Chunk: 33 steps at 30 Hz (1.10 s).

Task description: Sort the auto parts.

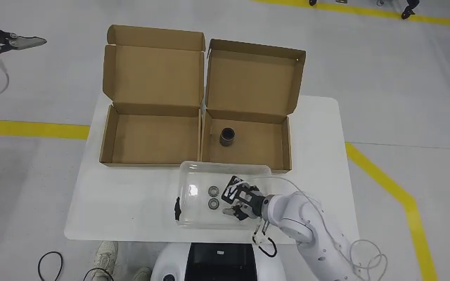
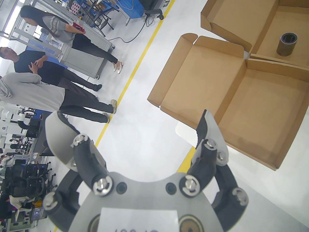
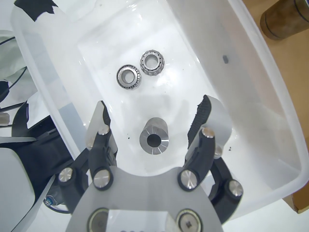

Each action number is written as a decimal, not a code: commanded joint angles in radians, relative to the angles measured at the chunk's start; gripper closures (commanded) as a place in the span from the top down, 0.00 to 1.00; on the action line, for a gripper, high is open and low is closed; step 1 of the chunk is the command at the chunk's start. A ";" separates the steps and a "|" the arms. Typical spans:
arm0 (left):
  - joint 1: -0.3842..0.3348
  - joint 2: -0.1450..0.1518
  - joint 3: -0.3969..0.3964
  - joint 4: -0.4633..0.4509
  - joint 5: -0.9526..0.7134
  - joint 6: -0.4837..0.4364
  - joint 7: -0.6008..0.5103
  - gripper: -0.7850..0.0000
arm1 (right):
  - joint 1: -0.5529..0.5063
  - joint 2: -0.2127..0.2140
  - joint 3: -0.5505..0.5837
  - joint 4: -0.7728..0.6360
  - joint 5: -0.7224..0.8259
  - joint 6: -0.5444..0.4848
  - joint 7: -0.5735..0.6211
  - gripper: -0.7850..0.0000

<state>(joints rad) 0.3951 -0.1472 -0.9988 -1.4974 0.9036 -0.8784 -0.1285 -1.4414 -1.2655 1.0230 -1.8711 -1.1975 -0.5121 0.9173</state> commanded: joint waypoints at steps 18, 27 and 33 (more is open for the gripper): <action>0.000 0.000 0.000 0.000 0.000 0.000 0.000 1.00 | 0.018 0.018 -0.009 0.066 0.020 0.045 0.085 0.81; 0.000 0.000 0.000 0.000 0.000 0.000 0.000 1.00 | 0.033 0.023 -0.022 0.077 0.024 0.059 0.102 0.00; 0.000 0.000 0.000 0.000 0.000 0.000 0.000 1.00 | 0.039 0.027 -0.029 0.073 0.033 0.061 0.100 0.00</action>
<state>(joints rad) 0.3951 -0.1472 -0.9988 -1.4974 0.9036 -0.8784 -0.1285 -1.4027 -1.2389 0.9954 -1.7949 -1.1681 -0.4470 1.0222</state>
